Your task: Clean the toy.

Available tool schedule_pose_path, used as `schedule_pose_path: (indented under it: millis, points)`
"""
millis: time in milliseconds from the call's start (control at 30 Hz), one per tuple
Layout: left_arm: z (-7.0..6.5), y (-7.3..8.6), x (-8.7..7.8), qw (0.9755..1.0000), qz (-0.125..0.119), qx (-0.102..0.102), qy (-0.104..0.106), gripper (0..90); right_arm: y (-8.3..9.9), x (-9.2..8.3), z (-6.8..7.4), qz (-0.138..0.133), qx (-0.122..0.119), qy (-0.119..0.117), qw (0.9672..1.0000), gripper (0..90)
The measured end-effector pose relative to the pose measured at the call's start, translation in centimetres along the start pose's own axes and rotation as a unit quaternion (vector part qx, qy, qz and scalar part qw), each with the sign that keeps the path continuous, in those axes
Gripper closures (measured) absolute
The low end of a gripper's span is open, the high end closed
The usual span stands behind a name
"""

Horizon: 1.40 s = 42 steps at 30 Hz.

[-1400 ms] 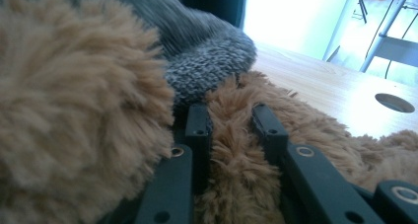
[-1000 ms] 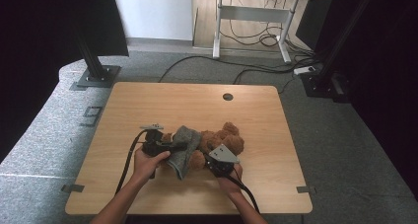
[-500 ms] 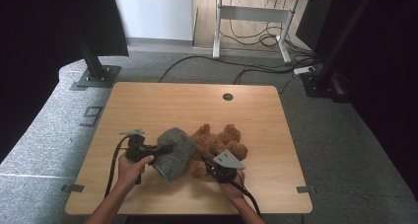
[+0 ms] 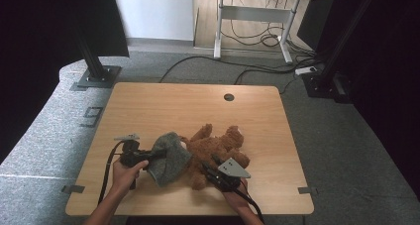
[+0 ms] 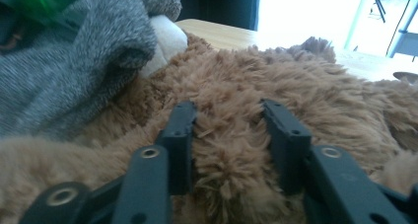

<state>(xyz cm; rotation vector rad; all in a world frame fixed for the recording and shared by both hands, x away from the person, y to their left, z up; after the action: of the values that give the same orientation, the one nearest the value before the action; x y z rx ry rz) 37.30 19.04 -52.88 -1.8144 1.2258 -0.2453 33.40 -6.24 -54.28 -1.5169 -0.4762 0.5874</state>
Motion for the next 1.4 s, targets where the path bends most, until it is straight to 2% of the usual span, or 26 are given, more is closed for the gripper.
schedule_pose_path:
  millis: [100, 200, 333, 500, 600, 733, 833, 967, 1133, 1300, 1400]
  points:
    - [0.1, 0.3, 0.1, 1.0, 0.002, -0.001, 0.0, 76.0, -0.4, -0.7, -0.1, -0.002, 0.019, -0.004, 0.9998, 55.2]
    - [0.3, 0.3, 0.2, 1.0, 0.003, -0.001, -0.001, 75.8, -0.4, -0.9, -0.3, 0.004, 0.024, -0.005, 0.9997, 56.3]
    - [1.1, 0.4, 0.2, 0.9998, 0.004, 0.004, -0.017, 75.8, -0.1, -1.3, 0.0, 0.014, 0.014, -0.008, 0.9998, 57.7]
    - [2.4, 0.2, 0.2, 0.9993, 0.002, -0.008, -0.037, 75.8, 0.3, -1.4, 0.2, 0.015, -0.001, -0.005, 0.9999, 58.2]
    - [3.3, -0.2, 0.1, 0.9985, -0.001, -0.006, -0.055, 75.8, 0.3, -1.0, -0.1, 0.013, -0.013, 0.0, 0.9998, 58.5]
    - [4.5, -0.5, 0.1, 0.9975, -0.004, -0.019, -0.067, 75.9, 0.2, -0.1, -0.9, 0.005, -0.005, 0.006, 1.0, 58.4]
    - [4.7, -0.6, 0.1, 0.9973, -0.008, -0.019, -0.071, 75.8, 0.1, 0.4, -1.6, -0.001, 0.005, 0.01, 0.9999, 58.4]
    - [5.1, -0.7, -0.1, 0.9966, -0.009, -0.015, -0.081, 75.7, 0.1, 0.5, -1.7, -0.008, 0.002, 0.01, 0.9999, 58.2]
    - [5.5, -0.7, -0.8, 0.9958, -0.017, -0.022, -0.088, 75.6, 0.1, 0.5, -1.8, -0.018, -0.003, 0.014, 0.9997, 57.2]
    - [5.0, -1.2, -1.6, 0.996, -0.038, -0.023, -0.077, 75.6, 0.0, 0.7, -2.0, -0.026, 0.002, 0.02, 0.9995, 56.3]
    - [5.2, -1.5, -2.4, 0.9947, -0.049, -0.02, -0.088, 75.5, 0.0, 0.6, -1.9, -0.025, 0.003, 0.018, 0.9995, 56.1]
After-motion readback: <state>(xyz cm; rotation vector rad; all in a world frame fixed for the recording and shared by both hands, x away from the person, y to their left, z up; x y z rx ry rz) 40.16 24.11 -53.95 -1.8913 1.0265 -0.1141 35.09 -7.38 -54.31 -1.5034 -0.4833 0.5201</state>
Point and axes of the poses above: each handheld gripper's, and its own axes: x roughly forward along the jaws, y roughly out of its underside, z roughly to its left, the point moved 6 cm from there along x, roughly forward along the jaws, and after that the axes turned 11 degrees about -z, right-handed, at the moved point
